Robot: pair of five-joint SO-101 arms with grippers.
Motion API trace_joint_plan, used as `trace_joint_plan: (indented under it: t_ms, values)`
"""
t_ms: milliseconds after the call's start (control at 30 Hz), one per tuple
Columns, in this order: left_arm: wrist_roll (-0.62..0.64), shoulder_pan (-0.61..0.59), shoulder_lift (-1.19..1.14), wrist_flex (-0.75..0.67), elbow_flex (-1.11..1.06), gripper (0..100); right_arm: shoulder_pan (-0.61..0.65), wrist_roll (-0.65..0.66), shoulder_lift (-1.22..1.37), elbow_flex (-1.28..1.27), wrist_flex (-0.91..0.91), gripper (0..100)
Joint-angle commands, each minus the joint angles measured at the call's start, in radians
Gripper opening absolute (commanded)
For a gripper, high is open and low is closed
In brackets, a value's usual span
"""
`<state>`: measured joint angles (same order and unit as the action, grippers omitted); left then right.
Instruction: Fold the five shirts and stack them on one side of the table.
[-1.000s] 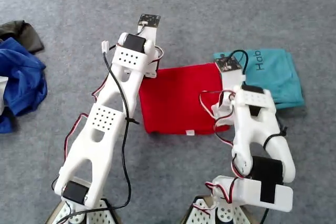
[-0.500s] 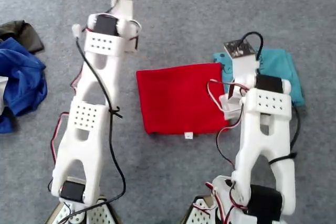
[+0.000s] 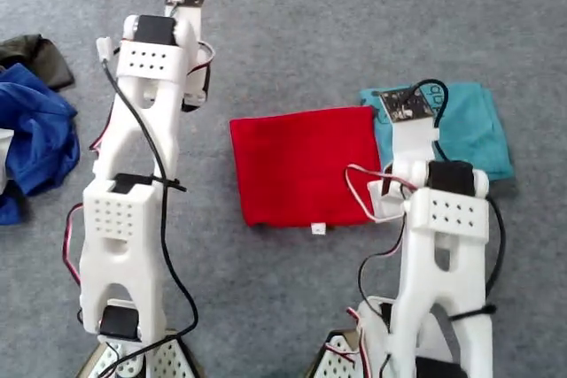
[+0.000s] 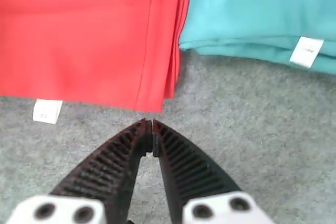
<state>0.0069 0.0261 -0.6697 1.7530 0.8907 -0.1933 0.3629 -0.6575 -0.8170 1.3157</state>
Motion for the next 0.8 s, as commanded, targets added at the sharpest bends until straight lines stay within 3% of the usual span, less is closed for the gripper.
trace_joint_plan:
  t_ms: [0,200,333,433,600,767]
  values:
    - [-0.015,-0.041,0.150,0.006,-0.125,3,-0.005,0.000,-0.065,-0.047,0.025,5.7]
    - [-0.034,-0.087,0.285,-0.091,-0.487,3,-0.011,-0.020,-0.074,-0.027,-0.005,5.6]
    - [-0.052,-0.116,0.414,-0.247,-0.769,3,0.000,-0.276,0.001,0.007,-0.026,14.9]
    - [-0.077,-0.117,0.491,-0.396,-0.995,3,0.055,-0.388,0.097,0.015,-0.078,24.7]
    - [-0.078,-0.147,0.566,-0.540,-1.210,3,0.180,-0.586,0.286,0.070,-0.175,26.1]
    - [-0.080,-0.214,0.569,-0.574,-1.267,3,0.233,-0.710,0.447,0.180,-0.204,26.2]
